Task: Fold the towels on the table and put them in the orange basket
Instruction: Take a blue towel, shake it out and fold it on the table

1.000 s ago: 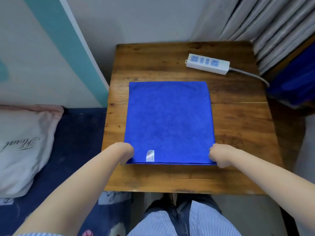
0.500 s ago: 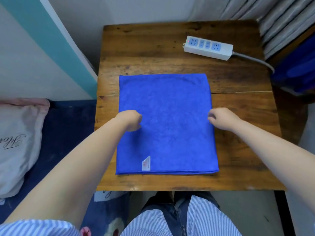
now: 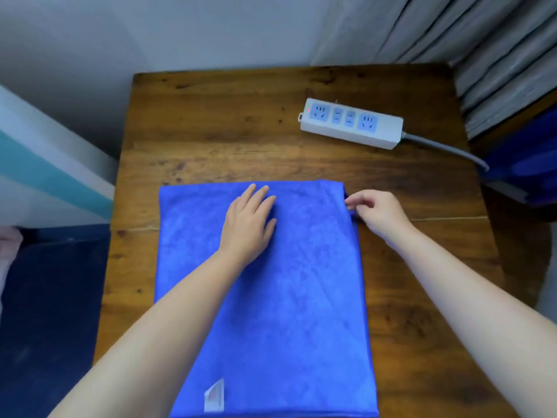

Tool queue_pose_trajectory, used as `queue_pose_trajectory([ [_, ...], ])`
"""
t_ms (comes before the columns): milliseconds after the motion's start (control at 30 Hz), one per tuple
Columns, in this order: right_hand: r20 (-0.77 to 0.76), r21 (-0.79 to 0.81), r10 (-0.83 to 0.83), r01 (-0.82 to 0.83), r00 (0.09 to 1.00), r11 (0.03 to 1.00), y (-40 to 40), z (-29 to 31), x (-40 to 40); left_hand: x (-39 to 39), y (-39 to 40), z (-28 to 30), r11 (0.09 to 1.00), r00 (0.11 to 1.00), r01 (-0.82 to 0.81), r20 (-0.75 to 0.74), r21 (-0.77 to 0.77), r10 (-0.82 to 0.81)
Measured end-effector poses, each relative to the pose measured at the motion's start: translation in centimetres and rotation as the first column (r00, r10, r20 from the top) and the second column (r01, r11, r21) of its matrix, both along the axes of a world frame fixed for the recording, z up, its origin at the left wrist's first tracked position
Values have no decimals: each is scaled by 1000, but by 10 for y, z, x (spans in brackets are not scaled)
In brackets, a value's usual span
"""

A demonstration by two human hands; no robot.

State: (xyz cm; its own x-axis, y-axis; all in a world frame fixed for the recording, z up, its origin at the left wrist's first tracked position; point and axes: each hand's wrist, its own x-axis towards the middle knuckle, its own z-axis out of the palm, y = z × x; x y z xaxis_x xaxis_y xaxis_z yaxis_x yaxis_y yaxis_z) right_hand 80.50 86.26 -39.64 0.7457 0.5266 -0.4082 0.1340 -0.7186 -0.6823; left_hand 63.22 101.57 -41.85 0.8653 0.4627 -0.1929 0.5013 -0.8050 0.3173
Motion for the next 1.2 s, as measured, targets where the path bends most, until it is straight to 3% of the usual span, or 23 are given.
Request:
queue_pose_trajectory([
  [67,156,-35,124,-120,980,992,-2,-2,8,17,-7,0,996,993,82,78,44,-85],
  [167,392,-113,273,-249,878,962,-4,-8,16,38,-23,-1,979,975,160,135,123,-176],
  [333,553,-119,370,-368,747,922,-5,-19,20,60,-30,-6,975,983,175,39,137,-181],
  [533,614,-27,311,-375,725,927,9,-25,19,62,-28,-10,969,980,198,-42,148,-194],
  [600,601,11,254,-325,758,946,12,-28,20,63,-29,-8,970,980,199,-58,137,-192],
  [733,401,50,-63,47,914,998,6,-34,25,63,-29,-10,972,982,186,-35,146,-183],
  [800,360,25,-200,205,911,978,-2,-35,31,63,-29,-11,972,983,182,-28,149,-180],
  [867,358,2,-244,261,901,965,-7,-31,37,64,-30,-11,974,984,179,-42,136,-175],
  [967,380,-10,-6,11,925,1000,-9,-25,37,63,-30,-12,976,985,172,-44,135,-168],
  [1067,463,-70,336,-344,820,936,-8,-20,33,64,-29,-12,977,987,162,-36,142,-158],
  [1200,602,-57,363,-415,711,908,-1,-18,38,63,-30,-13,978,988,157,-10,140,-157],
])
